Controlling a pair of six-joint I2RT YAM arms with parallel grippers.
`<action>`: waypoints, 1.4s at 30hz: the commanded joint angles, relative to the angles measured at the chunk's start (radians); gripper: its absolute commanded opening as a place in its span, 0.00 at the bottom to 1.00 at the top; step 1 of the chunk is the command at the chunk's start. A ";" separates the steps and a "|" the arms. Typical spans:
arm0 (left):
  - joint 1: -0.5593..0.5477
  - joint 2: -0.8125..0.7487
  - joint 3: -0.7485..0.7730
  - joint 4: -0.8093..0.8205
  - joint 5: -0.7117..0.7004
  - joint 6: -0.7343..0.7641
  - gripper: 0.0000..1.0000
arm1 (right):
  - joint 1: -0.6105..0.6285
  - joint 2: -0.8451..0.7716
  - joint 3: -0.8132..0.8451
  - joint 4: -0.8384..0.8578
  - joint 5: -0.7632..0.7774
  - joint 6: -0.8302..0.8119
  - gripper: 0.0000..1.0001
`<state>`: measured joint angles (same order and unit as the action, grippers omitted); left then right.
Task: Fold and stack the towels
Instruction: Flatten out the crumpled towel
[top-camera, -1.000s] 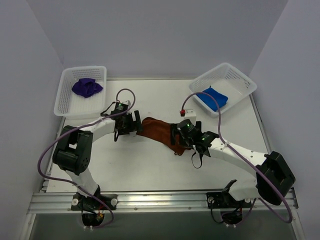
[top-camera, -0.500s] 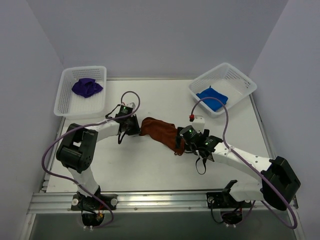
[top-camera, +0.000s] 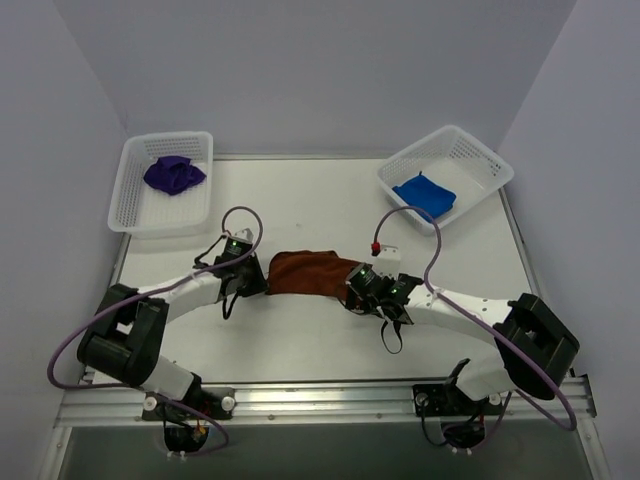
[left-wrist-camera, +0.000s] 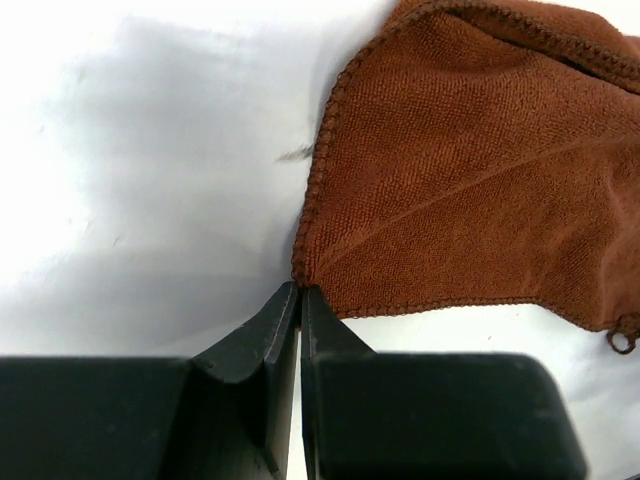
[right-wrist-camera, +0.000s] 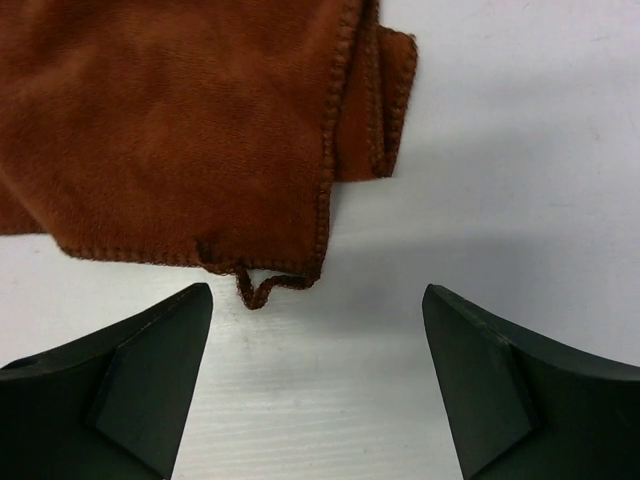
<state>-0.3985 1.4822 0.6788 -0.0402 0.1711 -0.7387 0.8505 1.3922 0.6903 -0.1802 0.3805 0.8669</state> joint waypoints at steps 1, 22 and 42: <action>-0.007 -0.083 -0.051 -0.059 -0.042 -0.031 0.02 | -0.004 0.036 -0.002 0.007 0.040 0.060 0.79; -0.010 -0.207 -0.085 -0.099 -0.048 -0.021 0.02 | -0.008 0.156 -0.012 0.107 -0.029 0.024 0.00; -0.079 -0.822 0.120 -0.340 0.088 -0.005 0.02 | 0.021 -0.600 0.228 -0.205 -0.409 -0.322 0.00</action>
<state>-0.4671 0.7620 0.7151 -0.3256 0.2081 -0.7395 0.8650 0.8654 0.8257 -0.2928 0.1089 0.6266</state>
